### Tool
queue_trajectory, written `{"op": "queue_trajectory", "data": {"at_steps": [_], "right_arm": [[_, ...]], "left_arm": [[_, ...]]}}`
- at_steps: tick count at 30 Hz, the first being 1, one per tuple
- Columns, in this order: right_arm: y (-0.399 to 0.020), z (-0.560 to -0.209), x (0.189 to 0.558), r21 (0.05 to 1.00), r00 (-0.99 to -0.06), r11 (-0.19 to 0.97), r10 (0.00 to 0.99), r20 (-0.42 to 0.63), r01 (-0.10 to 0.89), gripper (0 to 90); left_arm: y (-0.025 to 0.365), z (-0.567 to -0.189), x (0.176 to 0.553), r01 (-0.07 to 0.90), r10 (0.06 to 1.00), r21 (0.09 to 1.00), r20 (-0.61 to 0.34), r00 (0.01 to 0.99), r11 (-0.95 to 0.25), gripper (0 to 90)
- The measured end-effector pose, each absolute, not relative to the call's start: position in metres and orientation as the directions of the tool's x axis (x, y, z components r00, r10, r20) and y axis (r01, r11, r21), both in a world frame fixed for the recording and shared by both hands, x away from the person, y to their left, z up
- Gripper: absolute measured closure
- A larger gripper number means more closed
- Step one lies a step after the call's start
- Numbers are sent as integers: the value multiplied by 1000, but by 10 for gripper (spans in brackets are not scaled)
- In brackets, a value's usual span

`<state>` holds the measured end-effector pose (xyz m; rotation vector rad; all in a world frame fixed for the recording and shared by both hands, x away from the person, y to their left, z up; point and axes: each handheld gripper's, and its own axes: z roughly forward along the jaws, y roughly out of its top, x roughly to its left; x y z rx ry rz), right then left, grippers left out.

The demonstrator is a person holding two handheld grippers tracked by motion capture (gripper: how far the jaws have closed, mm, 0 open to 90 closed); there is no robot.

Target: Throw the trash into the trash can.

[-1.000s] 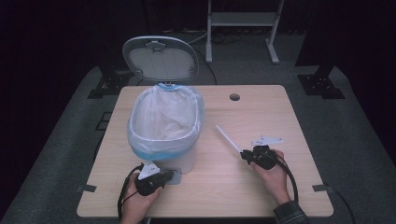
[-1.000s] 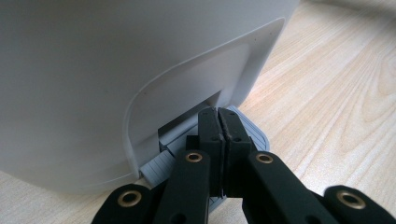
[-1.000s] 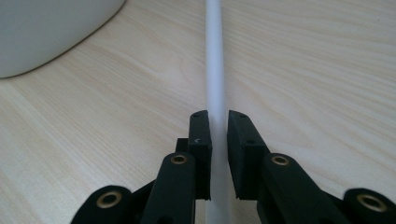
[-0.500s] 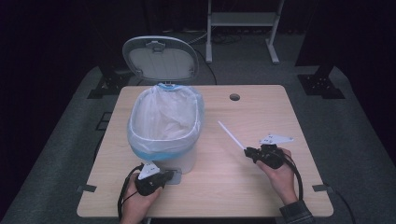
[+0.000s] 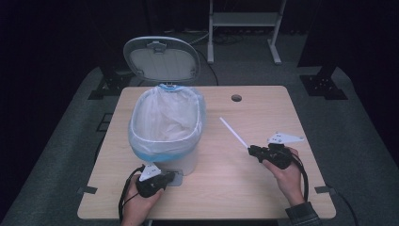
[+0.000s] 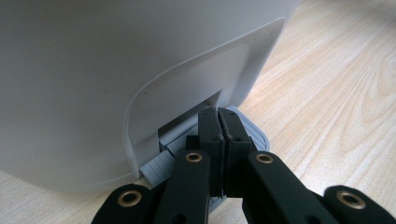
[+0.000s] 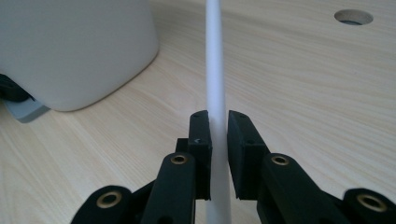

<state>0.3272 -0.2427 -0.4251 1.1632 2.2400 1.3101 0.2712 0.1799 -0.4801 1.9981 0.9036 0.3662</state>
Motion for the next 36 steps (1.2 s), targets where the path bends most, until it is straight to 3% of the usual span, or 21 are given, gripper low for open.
{"op": "queue_trajectory", "data": {"at_steps": [36], "right_arm": [[-261, -346, 309, 932, -733, 159, 665, 143, 327, 795]], "left_arm": [[181, -480, 271, 457, 717, 819, -81, 692, -348, 889]]}}
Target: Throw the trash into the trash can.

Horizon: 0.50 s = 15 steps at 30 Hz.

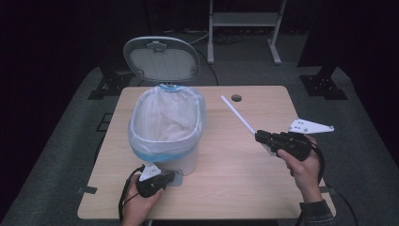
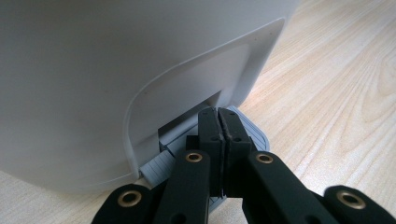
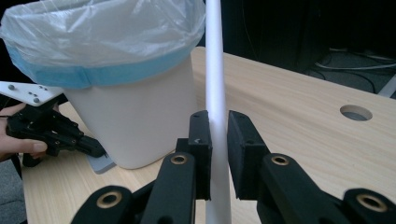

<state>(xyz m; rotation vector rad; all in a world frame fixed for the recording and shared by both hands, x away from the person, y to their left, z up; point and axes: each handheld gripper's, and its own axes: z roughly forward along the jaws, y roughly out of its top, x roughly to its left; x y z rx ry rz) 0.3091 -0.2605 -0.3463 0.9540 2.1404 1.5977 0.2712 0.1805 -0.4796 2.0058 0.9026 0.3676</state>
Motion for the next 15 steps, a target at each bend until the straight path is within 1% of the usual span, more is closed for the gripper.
{"op": "queue_trajectory", "data": {"at_steps": [15], "right_arm": [[-265, -321, 306, 956, -761, 120, 635, 134, 269, 795]], "left_arm": [[180, -480, 271, 457, 721, 822, -86, 688, -338, 890]]}}
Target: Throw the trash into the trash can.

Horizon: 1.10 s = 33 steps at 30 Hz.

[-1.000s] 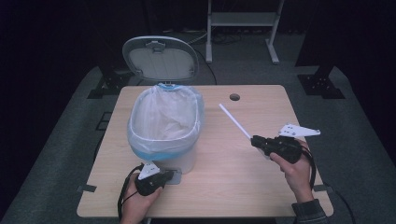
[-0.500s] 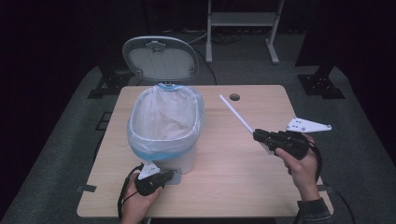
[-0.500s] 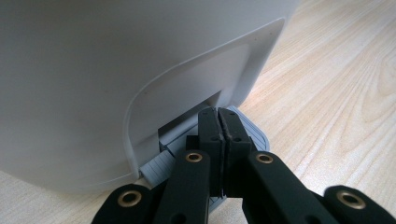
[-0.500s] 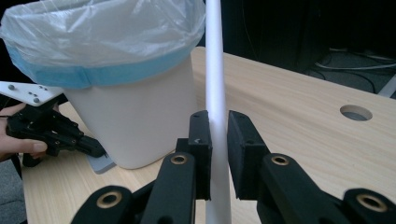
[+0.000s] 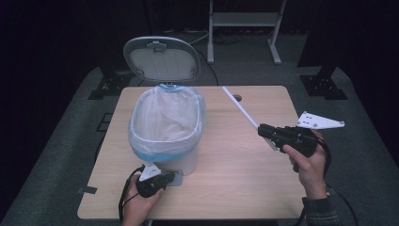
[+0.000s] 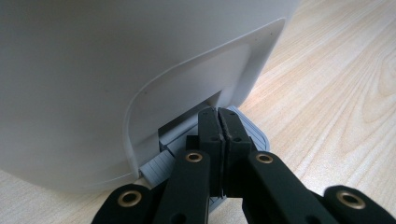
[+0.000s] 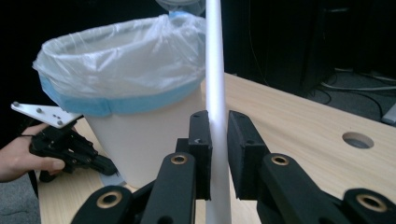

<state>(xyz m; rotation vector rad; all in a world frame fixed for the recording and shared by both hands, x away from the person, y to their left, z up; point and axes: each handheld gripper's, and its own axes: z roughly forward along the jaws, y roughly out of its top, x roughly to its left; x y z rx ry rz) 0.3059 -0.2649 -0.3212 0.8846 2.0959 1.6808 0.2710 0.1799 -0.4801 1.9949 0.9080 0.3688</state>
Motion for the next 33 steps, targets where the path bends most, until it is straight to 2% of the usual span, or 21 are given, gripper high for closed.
{"op": "queue_trajectory", "data": {"at_steps": [12, 33], "right_arm": [[-261, -297, 307, 968, -799, 98, 587, 130, 230, 795], [-234, -255, 318, 977, -875, 138, 478, 80, 164, 795]], "left_arm": [[180, -480, 271, 459, 721, 821, -86, 688, -340, 890], [180, -480, 271, 456, 719, 820, -81, 690, -345, 890]]}}
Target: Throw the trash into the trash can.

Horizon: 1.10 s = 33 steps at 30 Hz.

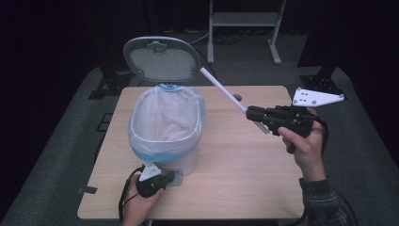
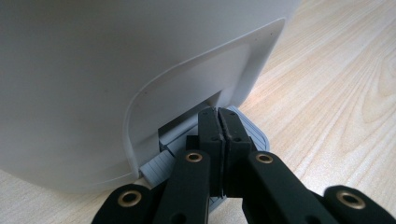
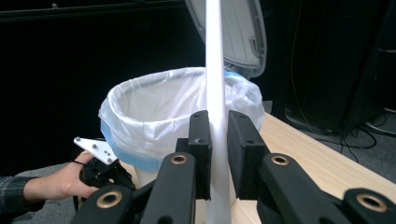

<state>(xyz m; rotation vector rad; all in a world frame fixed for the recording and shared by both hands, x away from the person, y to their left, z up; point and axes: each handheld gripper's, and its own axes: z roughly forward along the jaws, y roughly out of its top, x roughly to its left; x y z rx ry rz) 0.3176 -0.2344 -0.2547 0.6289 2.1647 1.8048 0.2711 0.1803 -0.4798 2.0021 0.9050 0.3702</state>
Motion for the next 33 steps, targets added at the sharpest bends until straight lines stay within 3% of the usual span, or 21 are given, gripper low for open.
{"op": "queue_trajectory", "data": {"at_steps": [33], "right_arm": [[-159, -229, 342, 971, -924, 207, 380, 35, 122, 795]], "left_arm": [[180, -480, 271, 458, 719, 819, -82, 691, -346, 890]]}}
